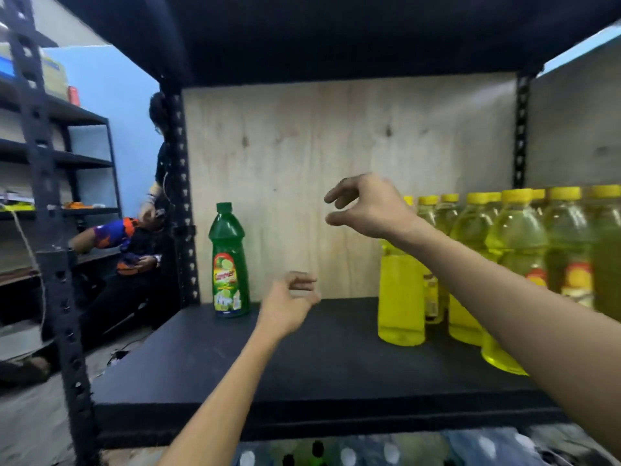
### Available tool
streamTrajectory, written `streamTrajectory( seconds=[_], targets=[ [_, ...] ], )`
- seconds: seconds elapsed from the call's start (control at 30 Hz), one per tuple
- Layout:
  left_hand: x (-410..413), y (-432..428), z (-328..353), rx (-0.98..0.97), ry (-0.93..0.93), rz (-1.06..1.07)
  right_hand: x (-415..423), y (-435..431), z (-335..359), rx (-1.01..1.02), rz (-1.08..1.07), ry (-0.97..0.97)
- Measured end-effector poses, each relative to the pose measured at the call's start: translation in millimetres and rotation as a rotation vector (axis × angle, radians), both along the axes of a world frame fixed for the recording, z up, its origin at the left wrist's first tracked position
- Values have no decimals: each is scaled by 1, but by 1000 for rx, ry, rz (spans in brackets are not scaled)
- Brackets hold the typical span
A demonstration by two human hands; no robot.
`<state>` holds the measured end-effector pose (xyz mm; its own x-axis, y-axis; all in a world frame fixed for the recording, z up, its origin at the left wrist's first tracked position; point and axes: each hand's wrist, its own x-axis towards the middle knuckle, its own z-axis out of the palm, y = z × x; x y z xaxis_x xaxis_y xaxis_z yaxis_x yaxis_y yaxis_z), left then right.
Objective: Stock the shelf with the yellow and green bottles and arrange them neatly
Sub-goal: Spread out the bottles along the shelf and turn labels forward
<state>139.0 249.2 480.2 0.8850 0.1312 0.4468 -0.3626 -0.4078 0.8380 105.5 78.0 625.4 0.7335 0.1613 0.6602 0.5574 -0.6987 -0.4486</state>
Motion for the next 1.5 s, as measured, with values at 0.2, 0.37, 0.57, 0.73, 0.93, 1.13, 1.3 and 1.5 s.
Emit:
streamTrajectory(
  seconds=[0.2, 0.37, 0.57, 0.73, 0.93, 1.13, 1.3, 1.5],
  targets=[
    [-4, -110, -1, -26, 224, -146, 6, -64, 14, -61, -250, -35],
    [-3, -153, -16, 35, 194, 31, 29, -83, 3, 21, -308, 201],
    [-8, -183, -19, 83, 83, 225, 36, -96, -8, 114, -175, 356],
    [-6, -194, -21, 123, 70, 247, 32, -98, -11, 114, -185, 311],
    [-7, -179, -17, 176, 110, 239, 26, -89, -18, 188, -173, 266],
    [-5, -146, -10, 193, 112, -7, 35, -103, -14, 289, 126, 598],
    [-2, -109, 7, 132, 280, -283, 34, -110, -21, 177, 185, 563],
    [-8, -80, 0, 77, 297, -346, 30, -78, -49, 126, -145, 198]
  ],
)
